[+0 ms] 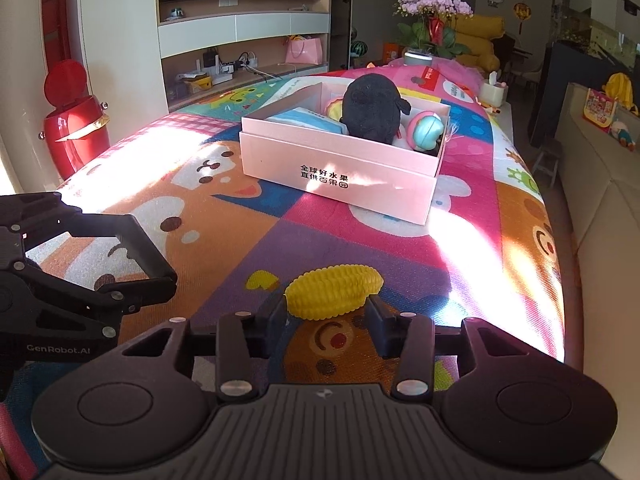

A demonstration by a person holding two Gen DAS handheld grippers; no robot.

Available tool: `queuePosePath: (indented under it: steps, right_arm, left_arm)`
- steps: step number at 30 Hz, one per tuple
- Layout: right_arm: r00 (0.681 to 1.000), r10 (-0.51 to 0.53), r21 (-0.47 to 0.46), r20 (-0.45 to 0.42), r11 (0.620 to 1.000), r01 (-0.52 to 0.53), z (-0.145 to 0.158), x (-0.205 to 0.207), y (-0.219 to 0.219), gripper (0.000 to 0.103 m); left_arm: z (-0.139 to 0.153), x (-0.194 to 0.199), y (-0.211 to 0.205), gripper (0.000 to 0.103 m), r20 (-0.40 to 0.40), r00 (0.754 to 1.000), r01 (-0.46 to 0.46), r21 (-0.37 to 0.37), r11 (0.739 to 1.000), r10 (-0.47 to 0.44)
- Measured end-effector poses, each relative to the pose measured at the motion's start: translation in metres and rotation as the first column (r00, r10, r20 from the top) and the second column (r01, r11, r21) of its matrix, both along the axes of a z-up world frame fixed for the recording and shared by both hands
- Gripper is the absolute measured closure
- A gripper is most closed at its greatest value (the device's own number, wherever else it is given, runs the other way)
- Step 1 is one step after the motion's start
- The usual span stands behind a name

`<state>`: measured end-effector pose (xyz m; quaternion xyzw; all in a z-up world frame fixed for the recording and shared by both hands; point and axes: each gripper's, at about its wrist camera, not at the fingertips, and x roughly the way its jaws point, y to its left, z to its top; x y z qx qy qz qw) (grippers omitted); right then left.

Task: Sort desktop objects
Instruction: 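Grasp the black stick with the left tool while the right tool carries the corn over the box, then drop the corn into the box with the right tool while the left tool drops the stick in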

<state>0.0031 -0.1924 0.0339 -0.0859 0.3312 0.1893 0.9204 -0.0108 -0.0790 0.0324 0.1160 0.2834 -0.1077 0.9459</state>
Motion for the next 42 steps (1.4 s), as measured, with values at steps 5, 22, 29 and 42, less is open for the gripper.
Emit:
queuePosePath:
  steps: [5,22,29,42]
  right_arm:
    - [0.998,0.028,0.011,0.055,1.0,-0.028,0.001,-0.001,-0.009,0.025]
    - [0.995,0.099,-0.023,-0.032,0.995,-0.1,-0.017,0.036,0.002,0.036]
    - [0.995,0.068,-0.014,0.073,0.998,-0.067,0.049,0.011,-0.012,0.036]
    - [0.936,-0.25,0.248,0.249,0.951,0.188,0.154,0.105,-0.046,0.036]
  left_arm:
    - [0.009,-0.006,-0.004,0.024,0.024,1.0,0.012,0.0,1.0,-0.012]
    - [-0.013,-0.008,0.012,0.024,-0.087,0.996,0.007,-0.078,0.997,-0.013]
    - [0.034,0.017,0.004,0.024,0.075,0.996,0.044,-0.043,0.998,-0.041]
    - [0.083,0.162,0.001,0.001,0.193,0.978,-0.028,-0.266,0.964,0.082]
